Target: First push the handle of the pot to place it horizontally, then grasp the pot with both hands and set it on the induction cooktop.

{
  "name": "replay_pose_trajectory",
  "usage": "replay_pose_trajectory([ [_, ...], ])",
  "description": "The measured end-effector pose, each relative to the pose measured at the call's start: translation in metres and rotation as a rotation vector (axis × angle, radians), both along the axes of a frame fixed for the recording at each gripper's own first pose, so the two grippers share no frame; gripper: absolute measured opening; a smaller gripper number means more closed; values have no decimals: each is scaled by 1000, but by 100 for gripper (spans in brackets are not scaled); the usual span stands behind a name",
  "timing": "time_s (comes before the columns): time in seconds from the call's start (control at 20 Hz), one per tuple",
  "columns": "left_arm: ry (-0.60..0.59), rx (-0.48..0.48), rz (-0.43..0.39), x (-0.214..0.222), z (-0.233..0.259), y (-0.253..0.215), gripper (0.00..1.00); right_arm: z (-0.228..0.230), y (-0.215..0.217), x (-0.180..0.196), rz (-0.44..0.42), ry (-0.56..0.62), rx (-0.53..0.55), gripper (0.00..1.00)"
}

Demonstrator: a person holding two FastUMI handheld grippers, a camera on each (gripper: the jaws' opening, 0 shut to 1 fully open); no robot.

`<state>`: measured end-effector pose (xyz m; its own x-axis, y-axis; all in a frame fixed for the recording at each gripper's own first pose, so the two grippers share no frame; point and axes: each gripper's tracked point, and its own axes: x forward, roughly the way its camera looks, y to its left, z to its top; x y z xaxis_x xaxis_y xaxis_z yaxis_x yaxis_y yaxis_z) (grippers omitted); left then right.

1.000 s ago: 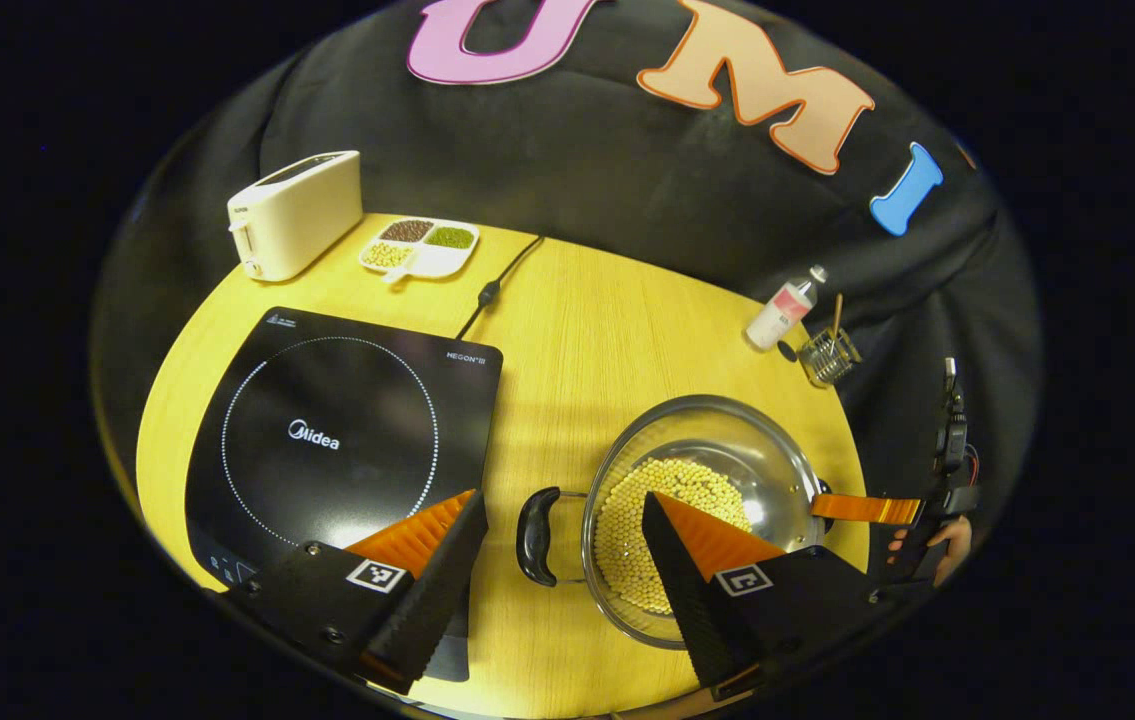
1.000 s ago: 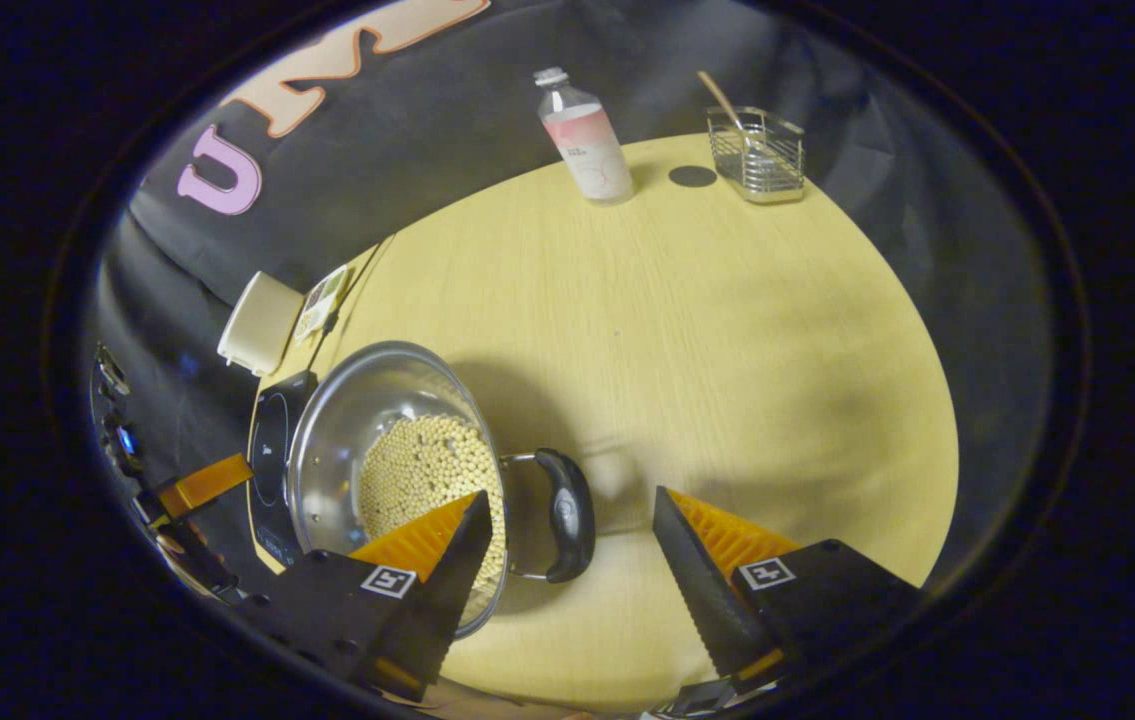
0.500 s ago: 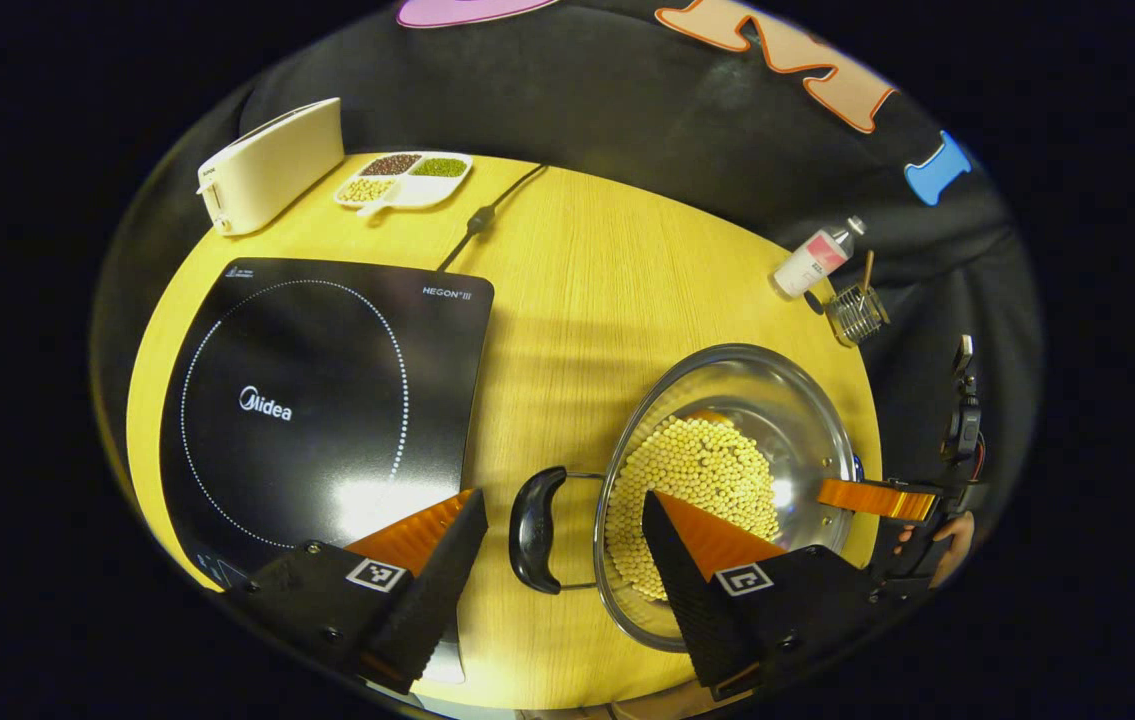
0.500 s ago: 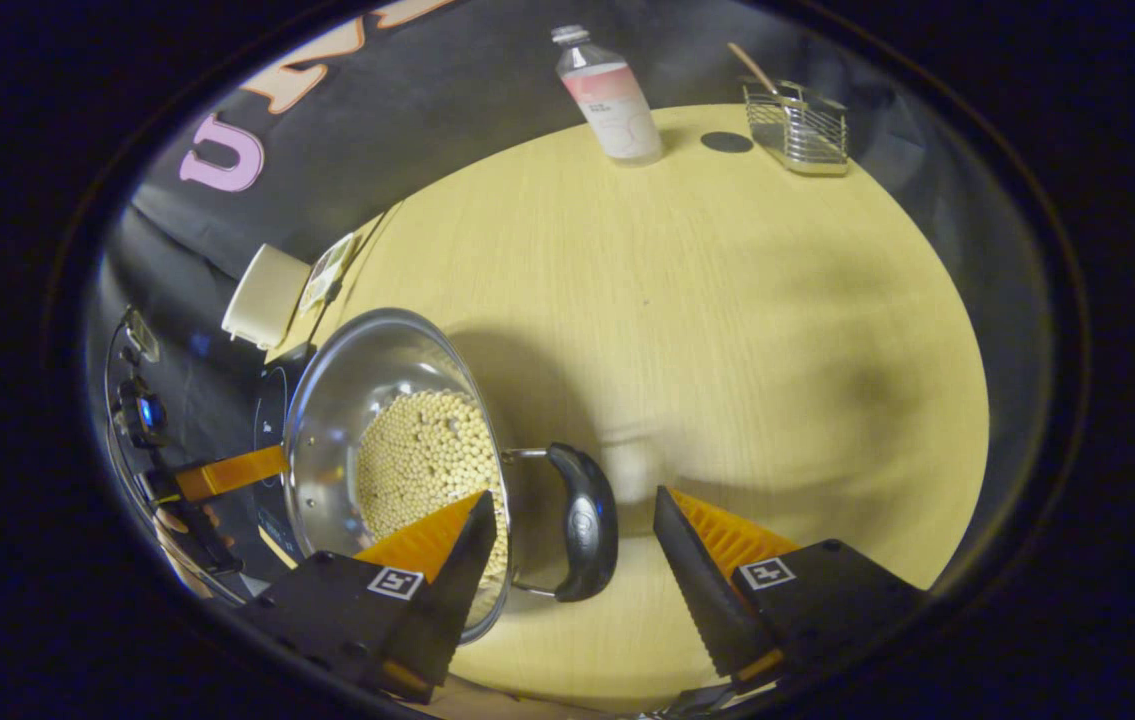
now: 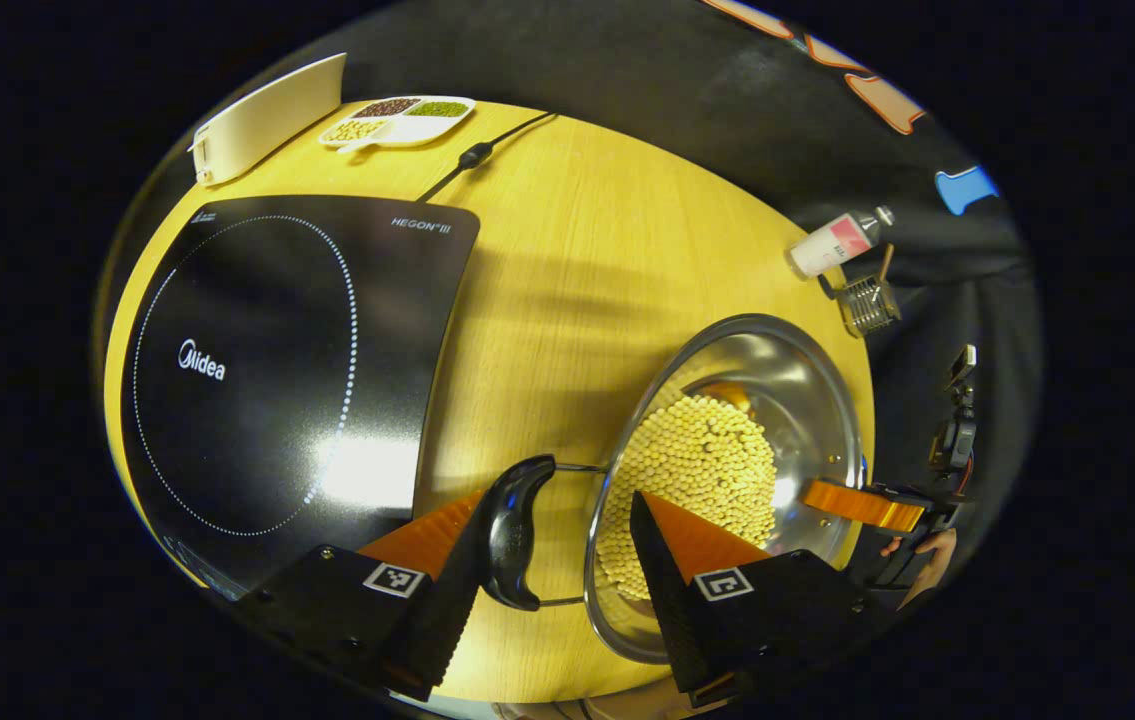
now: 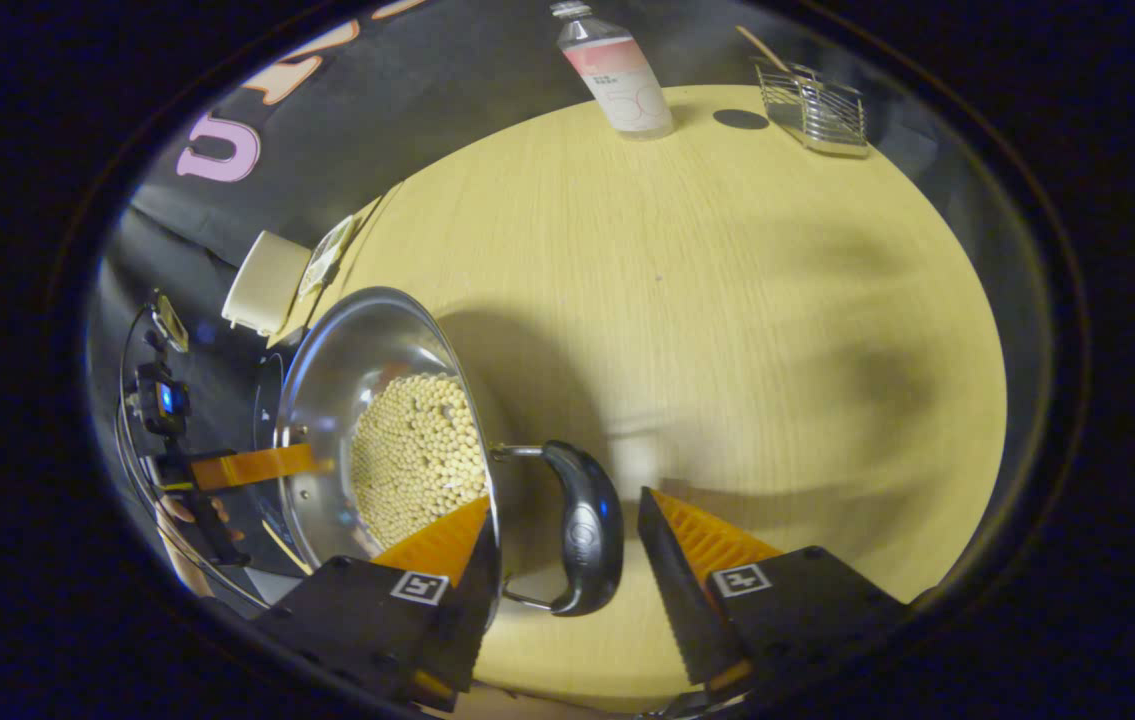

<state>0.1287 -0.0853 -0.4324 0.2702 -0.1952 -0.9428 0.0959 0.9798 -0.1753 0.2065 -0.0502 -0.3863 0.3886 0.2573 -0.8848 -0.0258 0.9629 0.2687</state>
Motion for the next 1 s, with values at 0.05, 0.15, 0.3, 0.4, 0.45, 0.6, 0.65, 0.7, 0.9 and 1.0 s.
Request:
replay_pose_trajectory([
  [0.05, 4, 5, 11, 1, -3, 1, 78, -2, 2, 0, 4, 3, 10, 63],
  [0.15, 17, 13, 28, 1, -4, 5, 69, -4, 2, 0, 4, 12, 4, 53],
  [0.3, 20, 16, 33, 2, -7, 5, 65, -5, 3, 1, -9, 21, 20, 52],
  [0.4, 18, 23, 40, 2, -7, 5, 62, -5, 3, 3, -24, 18, 42, 52],
  [0.45, 19, 23, 46, 1, -6, 5, 61, -3, 4, 2, -37, 26, 68, 60],
  [0.6, 9, 33, 35, -3, -7, 2, 59, -1, 1, 5, -48, 13, 77, 53],
  [0.65, 2, 46, 20, -5, -6, 2, 59, 1, -1, 4, -49, 5, 69, 53],
  [0.7, -6, 56, 7, -8, -5, 1, 58, 3, -2, 3, -53, 1, 70, 53],
  [0.9, -13, 50, -10, -17, 8, -3, 60, 14, -3, -9, -70, -5, 83, 54],
  [1.0, -16, 49, -24, -21, 14, -2, 59, 20, -2, -16, -75, -18, 81, 54],
])
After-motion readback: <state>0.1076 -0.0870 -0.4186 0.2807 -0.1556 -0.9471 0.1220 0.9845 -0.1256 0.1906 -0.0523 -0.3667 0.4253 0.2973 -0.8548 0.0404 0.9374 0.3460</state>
